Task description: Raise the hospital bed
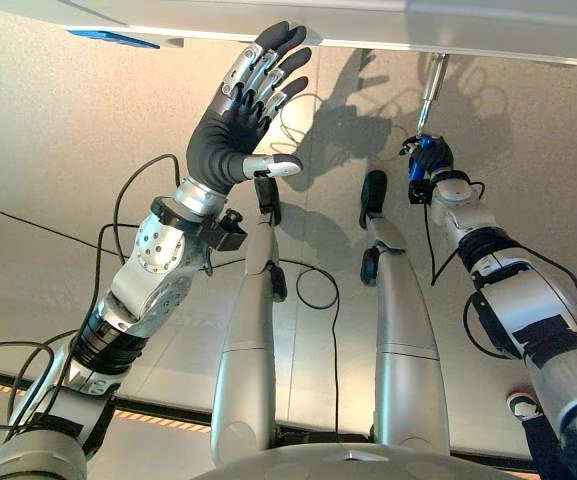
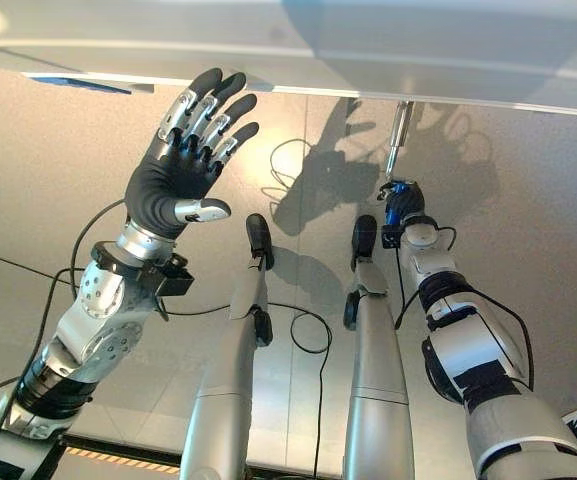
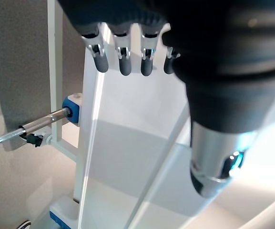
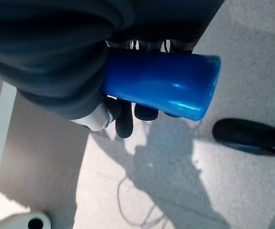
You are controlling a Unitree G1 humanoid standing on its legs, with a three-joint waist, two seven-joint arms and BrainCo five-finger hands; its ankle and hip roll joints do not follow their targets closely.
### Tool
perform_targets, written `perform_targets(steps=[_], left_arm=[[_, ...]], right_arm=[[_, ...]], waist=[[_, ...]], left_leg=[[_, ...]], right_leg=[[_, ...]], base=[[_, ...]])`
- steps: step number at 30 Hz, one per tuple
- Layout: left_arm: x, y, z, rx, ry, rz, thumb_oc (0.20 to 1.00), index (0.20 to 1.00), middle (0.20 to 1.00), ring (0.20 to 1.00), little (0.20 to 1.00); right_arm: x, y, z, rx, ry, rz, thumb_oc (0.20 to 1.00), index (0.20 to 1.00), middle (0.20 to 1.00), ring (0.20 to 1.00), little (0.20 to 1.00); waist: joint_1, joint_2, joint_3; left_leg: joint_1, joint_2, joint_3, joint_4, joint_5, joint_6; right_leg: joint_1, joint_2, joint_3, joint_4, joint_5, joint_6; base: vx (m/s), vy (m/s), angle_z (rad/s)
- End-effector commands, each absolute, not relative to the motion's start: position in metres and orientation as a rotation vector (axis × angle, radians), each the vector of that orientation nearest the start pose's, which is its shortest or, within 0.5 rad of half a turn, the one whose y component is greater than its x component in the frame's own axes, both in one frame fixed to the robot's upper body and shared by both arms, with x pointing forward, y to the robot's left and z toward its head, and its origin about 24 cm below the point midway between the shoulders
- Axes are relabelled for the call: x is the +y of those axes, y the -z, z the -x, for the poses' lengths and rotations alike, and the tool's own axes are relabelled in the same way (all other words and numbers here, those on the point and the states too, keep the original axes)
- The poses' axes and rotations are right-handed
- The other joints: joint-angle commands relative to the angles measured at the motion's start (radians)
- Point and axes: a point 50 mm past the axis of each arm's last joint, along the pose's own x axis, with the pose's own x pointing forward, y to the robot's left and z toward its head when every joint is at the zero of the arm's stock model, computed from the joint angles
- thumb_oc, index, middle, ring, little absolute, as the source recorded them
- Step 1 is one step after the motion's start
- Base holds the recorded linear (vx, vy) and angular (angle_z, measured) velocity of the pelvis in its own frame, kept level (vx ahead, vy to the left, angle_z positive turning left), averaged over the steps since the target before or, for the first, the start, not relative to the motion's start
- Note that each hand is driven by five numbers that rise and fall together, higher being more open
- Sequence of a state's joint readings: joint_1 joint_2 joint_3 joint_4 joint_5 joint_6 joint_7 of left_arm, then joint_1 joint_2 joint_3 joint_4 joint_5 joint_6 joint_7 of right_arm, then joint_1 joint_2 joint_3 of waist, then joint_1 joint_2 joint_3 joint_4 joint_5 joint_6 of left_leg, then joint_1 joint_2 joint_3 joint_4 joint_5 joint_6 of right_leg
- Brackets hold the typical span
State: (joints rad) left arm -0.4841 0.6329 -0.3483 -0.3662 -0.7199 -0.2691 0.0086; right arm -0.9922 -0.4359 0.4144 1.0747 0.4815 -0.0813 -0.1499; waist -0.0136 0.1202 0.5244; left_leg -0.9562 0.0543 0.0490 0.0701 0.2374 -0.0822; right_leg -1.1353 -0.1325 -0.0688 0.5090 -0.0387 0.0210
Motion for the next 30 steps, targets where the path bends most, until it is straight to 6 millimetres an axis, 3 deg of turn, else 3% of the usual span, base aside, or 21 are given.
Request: perform_targets(steps=[1, 11, 15, 16, 19, 30], left_arm=[[0.122, -0.251, -0.238, -0.882, 0.657, 0.090, 1.000, 1.000, 1.000, 1.000, 1.000], [0.124, -0.246, -0.237, -0.879, 0.630, 0.100, 1.000, 1.000, 1.000, 1.000, 1.000], [0.125, -0.244, -0.239, -0.868, 0.601, 0.107, 1.000, 1.000, 1.000, 1.000, 1.000], [0.125, -0.246, -0.240, -0.867, 0.610, 0.109, 1.000, 1.000, 1.000, 1.000, 1.000], [0.124, -0.246, -0.240, -0.863, 0.624, 0.111, 1.000, 1.000, 1.000, 1.000, 1.000], [0.122, -0.247, -0.239, -0.863, 0.631, 0.134, 1.000, 1.000, 1.000, 1.000, 1.000]], right_arm=[[-0.055, -0.098, -0.384, 0.000, -0.483, 0.627, 0.200, 0.200, 0.200, 0.200, 0.200], [-0.028, -0.091, -0.368, -0.063, -0.623, 0.744, 0.200, 0.200, 0.200, 0.200, 0.200], [-0.048, -0.084, -0.377, 0.020, -0.481, 0.626, 0.200, 0.200, 0.200, 0.200, 0.200], [-0.063, -0.087, -0.383, 0.046, -0.392, 0.528, 0.200, 0.200, 0.200, 0.200, 0.200], [-0.072, -0.089, -0.387, 0.057, -0.357, 0.503, 0.200, 0.200, 0.200, 0.200, 0.200], [-0.061, -0.091, -0.386, 0.065, -0.388, 0.492, 0.200, 0.200, 0.200, 0.200, 0.200]], waist=[[0.020, 0.041, -0.004], [0.021, 0.041, -0.004], [0.013, 0.037, -0.004], [0.011, 0.033, -0.004], [0.009, 0.026, -0.004], [0.013, 0.012, -0.004]], left_leg=[[0.022, -0.061, -0.019, 0.106, -0.163, 0.025], [0.034, -0.062, -0.019, 0.076, -0.151, 0.024], [0.033, -0.062, -0.014, 0.078, -0.152, 0.024], [0.036, -0.061, -0.011, 0.075, -0.151, 0.024], [0.041, -0.060, -0.008, 0.072, -0.153, 0.024], [0.044, -0.065, -0.014, 0.078, -0.156, 0.026]], right_leg=[[0.098, -0.018, -0.015, -0.253, 0.131, 0.130], [0.113, -0.019, -0.015, -0.284, 0.143, 0.135], [0.116, -0.022, -0.015, -0.291, 0.149, 0.136], [0.119, -0.019, -0.016, -0.297, 0.153, 0.138], [0.126, -0.019, -0.018, -0.305, 0.154, 0.139], [0.143, -0.018, -0.020, -0.323, 0.163, 0.142]], base=[[0.02, 0.033, -0.04], [0.00, 0.006, -0.01], [0.00, 0.000, 0.00], [0.00, 0.000, 0.00], [0.00, 0.000, 0.00], [0.00, 0.011, 0.01]])
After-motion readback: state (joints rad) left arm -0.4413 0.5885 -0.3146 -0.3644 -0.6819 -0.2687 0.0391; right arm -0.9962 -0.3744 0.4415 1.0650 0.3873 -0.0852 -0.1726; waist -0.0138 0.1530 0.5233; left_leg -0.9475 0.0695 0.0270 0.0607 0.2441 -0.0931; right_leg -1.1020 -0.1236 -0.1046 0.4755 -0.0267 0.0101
